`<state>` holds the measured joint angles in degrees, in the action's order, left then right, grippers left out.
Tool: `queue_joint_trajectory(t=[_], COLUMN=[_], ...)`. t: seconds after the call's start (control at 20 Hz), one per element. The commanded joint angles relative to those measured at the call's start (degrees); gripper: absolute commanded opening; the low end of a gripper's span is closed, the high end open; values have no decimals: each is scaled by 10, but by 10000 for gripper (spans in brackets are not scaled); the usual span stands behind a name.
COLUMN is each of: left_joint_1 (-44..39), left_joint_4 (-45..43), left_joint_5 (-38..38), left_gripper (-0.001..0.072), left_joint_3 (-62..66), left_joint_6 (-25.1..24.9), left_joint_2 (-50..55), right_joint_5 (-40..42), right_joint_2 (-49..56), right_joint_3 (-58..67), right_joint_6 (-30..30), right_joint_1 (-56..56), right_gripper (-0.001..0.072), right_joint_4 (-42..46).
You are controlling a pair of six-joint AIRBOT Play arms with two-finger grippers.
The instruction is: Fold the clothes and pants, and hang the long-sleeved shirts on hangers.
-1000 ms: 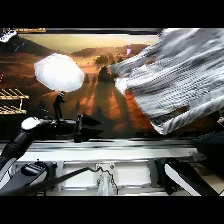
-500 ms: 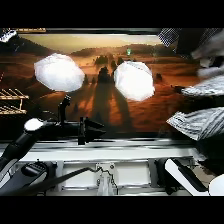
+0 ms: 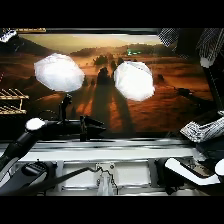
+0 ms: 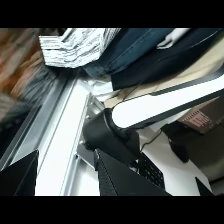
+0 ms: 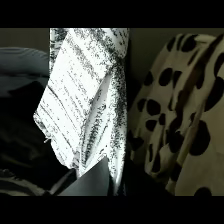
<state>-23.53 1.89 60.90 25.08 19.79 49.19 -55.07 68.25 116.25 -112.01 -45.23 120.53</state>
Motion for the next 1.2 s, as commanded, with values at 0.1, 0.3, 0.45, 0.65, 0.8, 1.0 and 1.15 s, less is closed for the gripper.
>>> queue_joint_trajectory(t=[0.1, 0.3, 0.45, 0.65, 0.8, 1.0, 1.15], left_joint_1=[0, 0, 0, 0, 0, 0, 0], left_joint_4=[0, 0, 1, 1, 0, 0, 0], left_joint_5=[-5, -5, -5, -5, -5, -4, -4], left_gripper=[356, 356, 356, 356, 356, 356, 356], left_joint_3=[0, 0, 0, 0, 0, 0, 0], left_joint_6=[0, 0, 3, 12, 12, 12, 12], left_joint_2=[5, 5, 5, 5, 5, 5, 5], right_joint_5=[43, -8, -73, -95, -69, -16, 6], right_joint_2=[25, 29, 21, -3, -24, -63, -95], right_joint_3=[4, 1, 1, 1, 1, 1, 1], right_joint_6=[-5, 42, 52, 50, 49, 50, 50], right_joint_1=[-73, -115, -156, -207, -223, -223, -222], right_gripper=[22, 22, 23, 26, 388, 511, 512], right_joint_4=[-45, -70, -70, -77, -109, -184, -246])
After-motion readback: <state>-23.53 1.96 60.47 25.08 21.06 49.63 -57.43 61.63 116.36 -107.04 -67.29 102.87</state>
